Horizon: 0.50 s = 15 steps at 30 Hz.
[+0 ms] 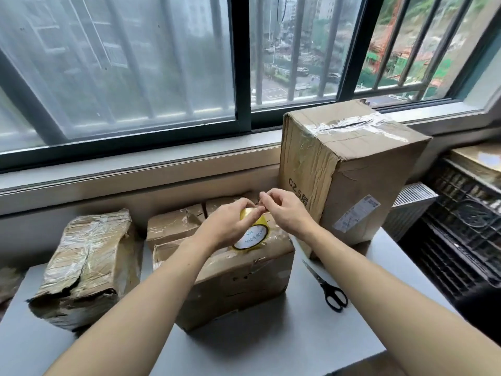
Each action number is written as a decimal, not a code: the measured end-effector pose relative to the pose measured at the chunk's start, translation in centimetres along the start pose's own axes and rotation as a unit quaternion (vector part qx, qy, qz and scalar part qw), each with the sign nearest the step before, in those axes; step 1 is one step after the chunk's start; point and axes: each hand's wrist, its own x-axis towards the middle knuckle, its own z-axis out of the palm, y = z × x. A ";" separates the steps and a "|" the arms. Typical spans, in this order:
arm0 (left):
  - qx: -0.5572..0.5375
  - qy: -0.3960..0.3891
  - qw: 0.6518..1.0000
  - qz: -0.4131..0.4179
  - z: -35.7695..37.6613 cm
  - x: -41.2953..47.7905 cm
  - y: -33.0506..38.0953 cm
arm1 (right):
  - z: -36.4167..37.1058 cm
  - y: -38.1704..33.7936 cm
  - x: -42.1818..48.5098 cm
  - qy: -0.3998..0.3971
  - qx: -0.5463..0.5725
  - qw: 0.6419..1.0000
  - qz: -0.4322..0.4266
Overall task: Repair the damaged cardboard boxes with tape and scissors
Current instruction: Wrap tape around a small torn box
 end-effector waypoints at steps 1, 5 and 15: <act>0.008 -0.004 1.000 -0.002 0.0 0.3 0.3 | -0.7 0.5 -0.4 0.022 0.005 1.000 0.008; 0.047 -0.011 0.999 0.016 -0.8 1.6 2.0 | -2.8 3.4 -2.6 0.054 -0.020 0.997 0.048; 0.251 -0.142 0.955 -0.075 0.3 5.6 5.1 | -2.7 13.8 -6.5 0.009 -0.050 0.985 0.168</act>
